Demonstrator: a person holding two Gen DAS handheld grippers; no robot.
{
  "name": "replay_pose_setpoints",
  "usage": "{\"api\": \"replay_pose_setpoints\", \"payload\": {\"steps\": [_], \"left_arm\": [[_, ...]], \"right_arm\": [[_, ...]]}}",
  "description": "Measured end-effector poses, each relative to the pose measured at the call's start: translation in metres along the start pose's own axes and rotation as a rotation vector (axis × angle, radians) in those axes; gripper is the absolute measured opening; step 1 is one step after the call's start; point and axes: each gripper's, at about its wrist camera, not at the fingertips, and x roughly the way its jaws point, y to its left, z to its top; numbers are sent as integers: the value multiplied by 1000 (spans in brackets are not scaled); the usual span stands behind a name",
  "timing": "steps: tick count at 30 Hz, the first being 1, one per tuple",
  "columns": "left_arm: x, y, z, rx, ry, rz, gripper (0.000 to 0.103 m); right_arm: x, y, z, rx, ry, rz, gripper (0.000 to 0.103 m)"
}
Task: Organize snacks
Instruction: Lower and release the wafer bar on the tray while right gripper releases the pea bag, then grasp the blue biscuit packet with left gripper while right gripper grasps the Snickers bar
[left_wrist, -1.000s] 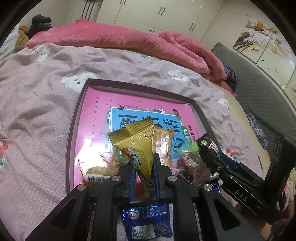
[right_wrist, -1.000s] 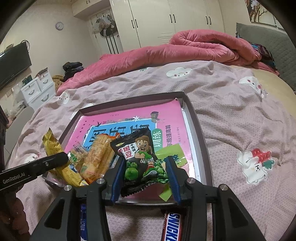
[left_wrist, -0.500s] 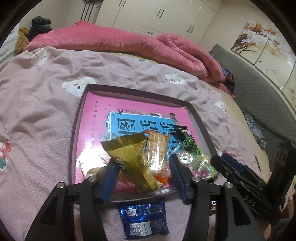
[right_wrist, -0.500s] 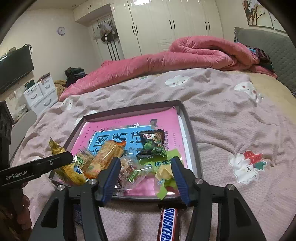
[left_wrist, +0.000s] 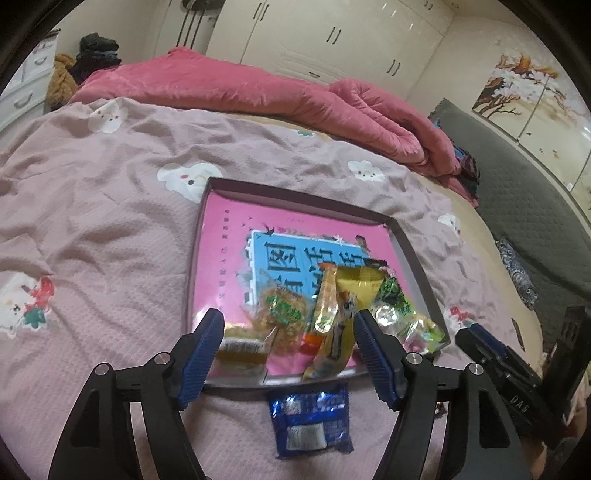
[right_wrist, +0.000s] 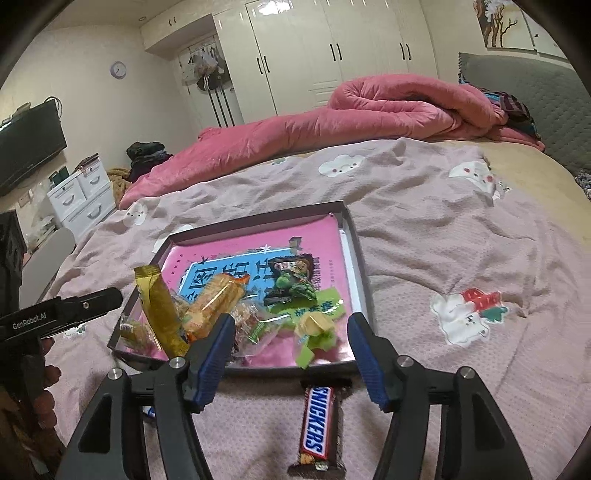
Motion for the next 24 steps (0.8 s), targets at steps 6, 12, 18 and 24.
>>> {"api": "replay_pose_setpoints", "payload": {"steps": [6, 12, 18, 24], "left_arm": [[-2, 1, -12, -17, 44, -26, 75], [2, -9, -23, 5, 83, -42, 77], [8, -20, -33, 26, 123, -36, 78], [23, -31, -52, 64, 206, -21, 78]], "right_arm": [[-8, -5, -6, 5, 8, -8, 68], [-16, -7, -12, 10, 15, -14, 74], [-18, -11, -24, 28, 56, -15, 75], [-5, -8, -39, 2, 139, -24, 75]]}}
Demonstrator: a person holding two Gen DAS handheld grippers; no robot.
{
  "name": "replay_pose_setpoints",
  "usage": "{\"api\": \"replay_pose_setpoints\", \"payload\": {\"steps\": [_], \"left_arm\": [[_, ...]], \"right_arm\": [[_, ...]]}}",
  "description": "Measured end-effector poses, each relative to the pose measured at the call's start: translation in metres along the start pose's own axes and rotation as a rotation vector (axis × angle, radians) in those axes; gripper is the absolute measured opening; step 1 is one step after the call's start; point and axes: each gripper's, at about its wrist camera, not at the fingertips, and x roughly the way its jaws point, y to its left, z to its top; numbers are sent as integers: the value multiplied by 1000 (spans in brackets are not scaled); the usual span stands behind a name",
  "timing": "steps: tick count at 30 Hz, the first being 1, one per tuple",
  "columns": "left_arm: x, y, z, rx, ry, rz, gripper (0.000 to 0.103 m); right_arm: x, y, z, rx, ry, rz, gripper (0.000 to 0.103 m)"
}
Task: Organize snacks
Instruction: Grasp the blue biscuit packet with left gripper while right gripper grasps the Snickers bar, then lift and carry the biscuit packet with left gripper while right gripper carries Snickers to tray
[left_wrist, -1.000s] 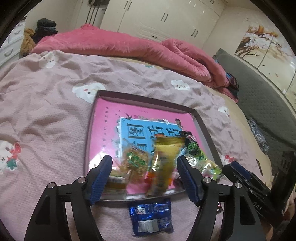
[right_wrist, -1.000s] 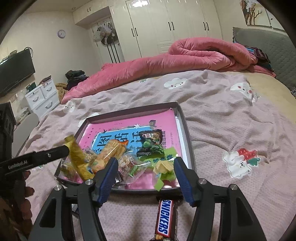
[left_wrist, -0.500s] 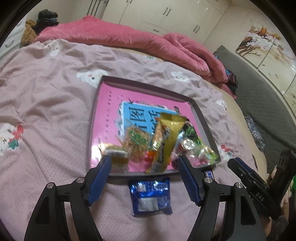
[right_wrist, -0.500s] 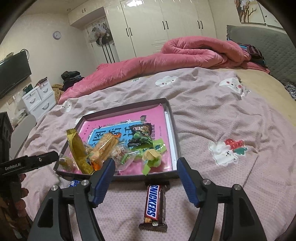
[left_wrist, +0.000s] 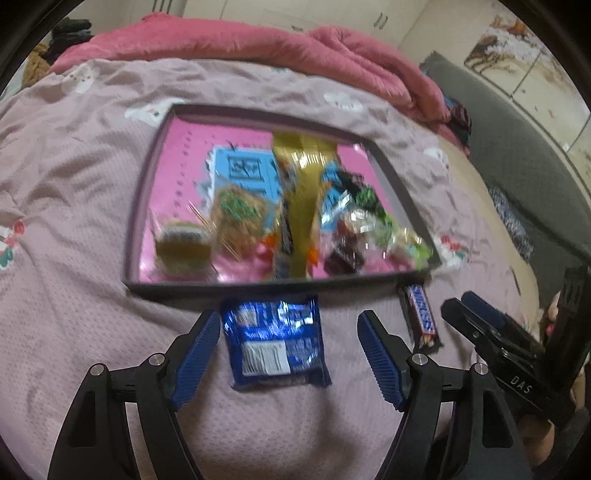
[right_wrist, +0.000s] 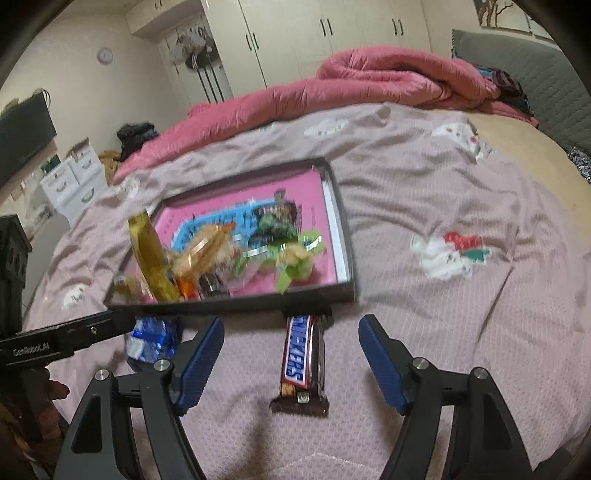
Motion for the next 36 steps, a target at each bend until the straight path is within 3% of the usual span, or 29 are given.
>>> {"api": "replay_pose_setpoints", "payload": {"steps": [3, 5, 7, 11, 15, 23, 26, 30, 36], "left_arm": [[9, -2, -6, -1, 39, 8, 78], [14, -3, -8, -5, 50, 26, 78], [17, -3, -10, -3, 53, 45, 78], [22, -3, -12, -3, 60, 59, 79], [30, -4, -15, 1, 77, 78, 79], [40, -9, -18, 30, 71, 120, 78], [42, -12, -18, 47, 68, 153, 64], [37, -3, -15, 19, 66, 121, 58], [15, -3, -9, 7, 32, 86, 57]], "right_arm": [[14, 4, -5, -37, 56, -20, 74], [22, 4, -9, -46, 89, -26, 68], [27, 5, -12, -57, 108, -21, 57], [37, 7, -17, -79, 136, -27, 49], [43, 4, -17, -65, 144, -7, 29], [27, 18, -16, -79, 131, 106, 29], [16, 25, -13, -78, 99, 155, 29], [3, 29, -8, -60, 41, 215, 29], [-5, 32, -3, -87, -9, 180, 29]]}}
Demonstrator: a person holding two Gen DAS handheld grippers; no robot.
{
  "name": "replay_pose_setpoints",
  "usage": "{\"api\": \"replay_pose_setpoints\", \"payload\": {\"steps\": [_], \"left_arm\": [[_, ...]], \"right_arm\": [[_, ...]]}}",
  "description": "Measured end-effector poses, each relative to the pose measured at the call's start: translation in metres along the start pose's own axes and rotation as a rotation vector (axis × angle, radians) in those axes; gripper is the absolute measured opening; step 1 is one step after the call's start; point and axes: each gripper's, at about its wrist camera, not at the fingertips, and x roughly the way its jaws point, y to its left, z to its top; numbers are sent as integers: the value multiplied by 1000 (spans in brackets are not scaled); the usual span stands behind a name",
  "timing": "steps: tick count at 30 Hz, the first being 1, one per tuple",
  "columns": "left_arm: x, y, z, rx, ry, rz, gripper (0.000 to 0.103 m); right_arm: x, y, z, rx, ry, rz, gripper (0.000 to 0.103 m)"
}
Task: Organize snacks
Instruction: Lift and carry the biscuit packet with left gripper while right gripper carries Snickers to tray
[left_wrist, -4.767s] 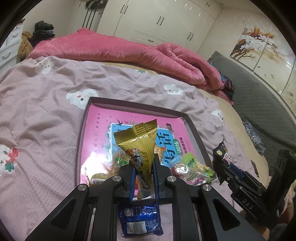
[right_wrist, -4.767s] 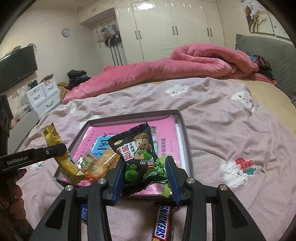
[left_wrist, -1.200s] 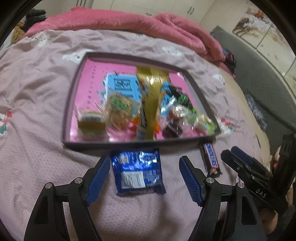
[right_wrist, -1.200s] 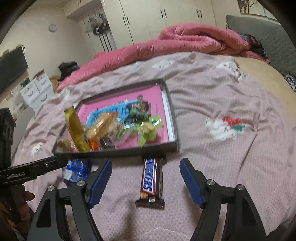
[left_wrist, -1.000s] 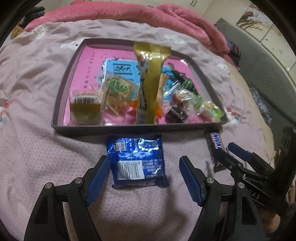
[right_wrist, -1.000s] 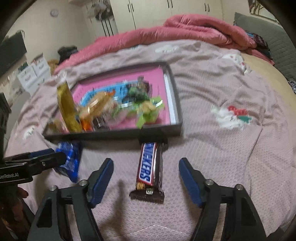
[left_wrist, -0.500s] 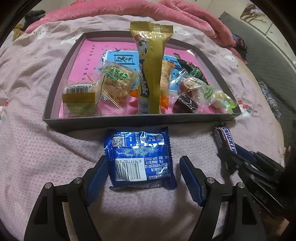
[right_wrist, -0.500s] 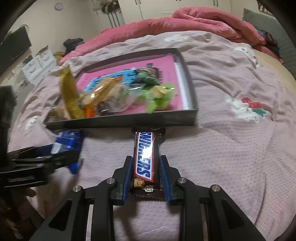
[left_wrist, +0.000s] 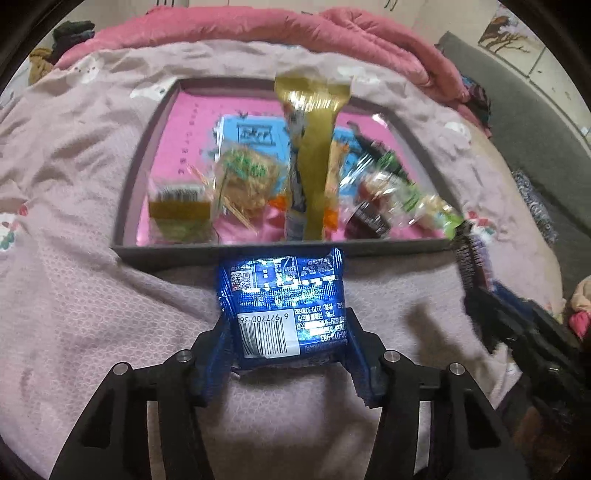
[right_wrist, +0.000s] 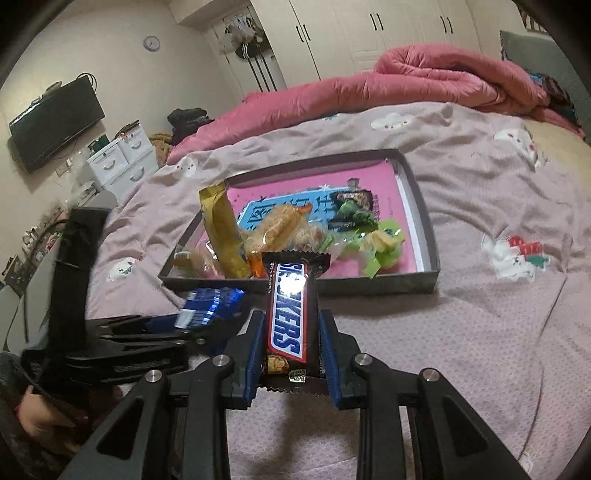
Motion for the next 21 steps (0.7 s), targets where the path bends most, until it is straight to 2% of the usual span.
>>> {"api": "replay_pose_setpoints", "payload": {"steps": [2, 9, 21], "left_arm": [[-14, 0, 4, -4, -34, -16, 57], [-54, 4, 17, -7, -159, -4, 57], [-73, 19, 37, -33, -242, 39, 57]], "right_arm": [[-1, 0, 1, -6, -11, -9, 29], [-11, 0, 4, -26, -66, -37, 29], [-18, 2, 25, -56, -140, -79, 29]]}}
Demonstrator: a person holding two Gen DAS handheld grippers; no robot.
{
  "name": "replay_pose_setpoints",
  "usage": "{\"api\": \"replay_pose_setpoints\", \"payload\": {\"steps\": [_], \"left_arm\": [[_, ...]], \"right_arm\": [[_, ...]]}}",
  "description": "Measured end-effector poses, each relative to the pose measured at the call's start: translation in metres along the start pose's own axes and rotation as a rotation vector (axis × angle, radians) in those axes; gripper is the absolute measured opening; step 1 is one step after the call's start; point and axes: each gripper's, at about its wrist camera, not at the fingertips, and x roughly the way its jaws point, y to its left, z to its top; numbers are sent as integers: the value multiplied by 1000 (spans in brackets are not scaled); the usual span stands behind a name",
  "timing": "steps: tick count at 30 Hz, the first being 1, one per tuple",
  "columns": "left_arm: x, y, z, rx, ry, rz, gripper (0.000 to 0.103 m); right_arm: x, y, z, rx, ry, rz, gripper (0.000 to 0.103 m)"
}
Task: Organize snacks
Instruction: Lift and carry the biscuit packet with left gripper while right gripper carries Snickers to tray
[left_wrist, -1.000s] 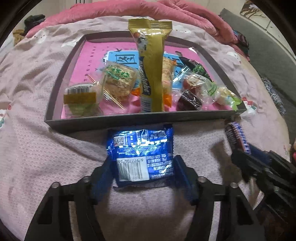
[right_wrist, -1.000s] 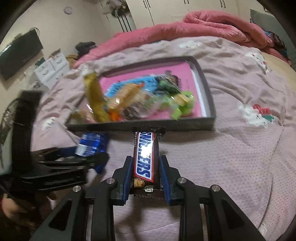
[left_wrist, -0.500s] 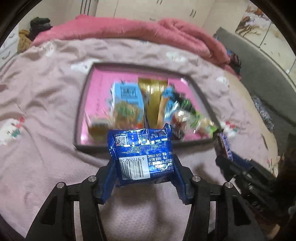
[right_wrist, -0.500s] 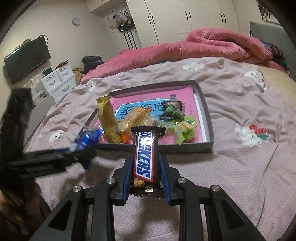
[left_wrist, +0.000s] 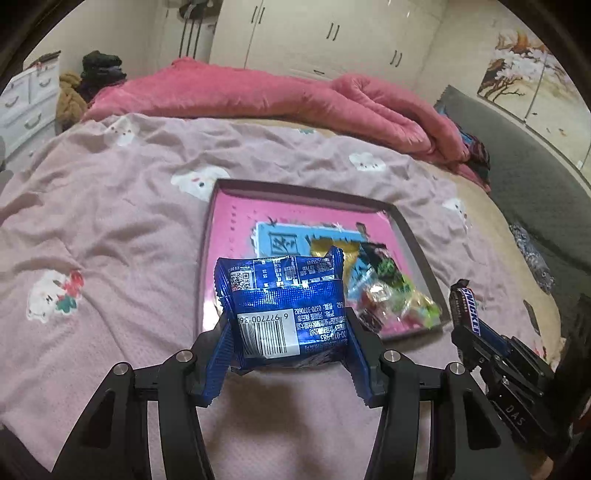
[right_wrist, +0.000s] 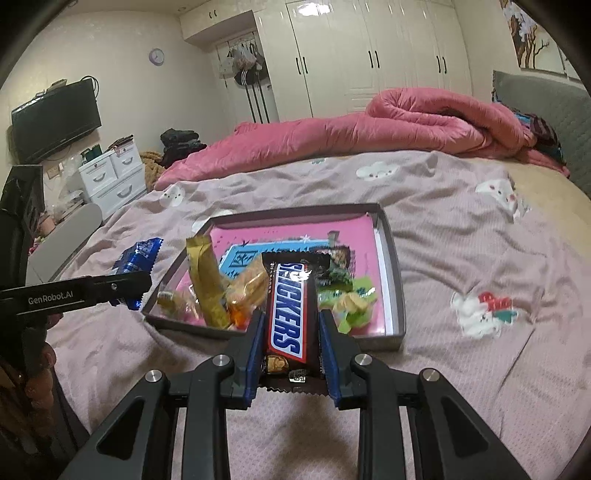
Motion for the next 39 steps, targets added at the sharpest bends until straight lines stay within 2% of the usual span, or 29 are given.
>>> {"api": "replay_pose_setpoints", "payload": {"steps": [17, 39], "left_arm": [[11, 13, 18, -12, -26, 28, 57], [50, 12, 16, -5, 29, 22, 57]], "right_arm": [[10, -10, 27, 14, -52, -58, 29], [40, -15, 27, 39, -5, -77, 29]]}}
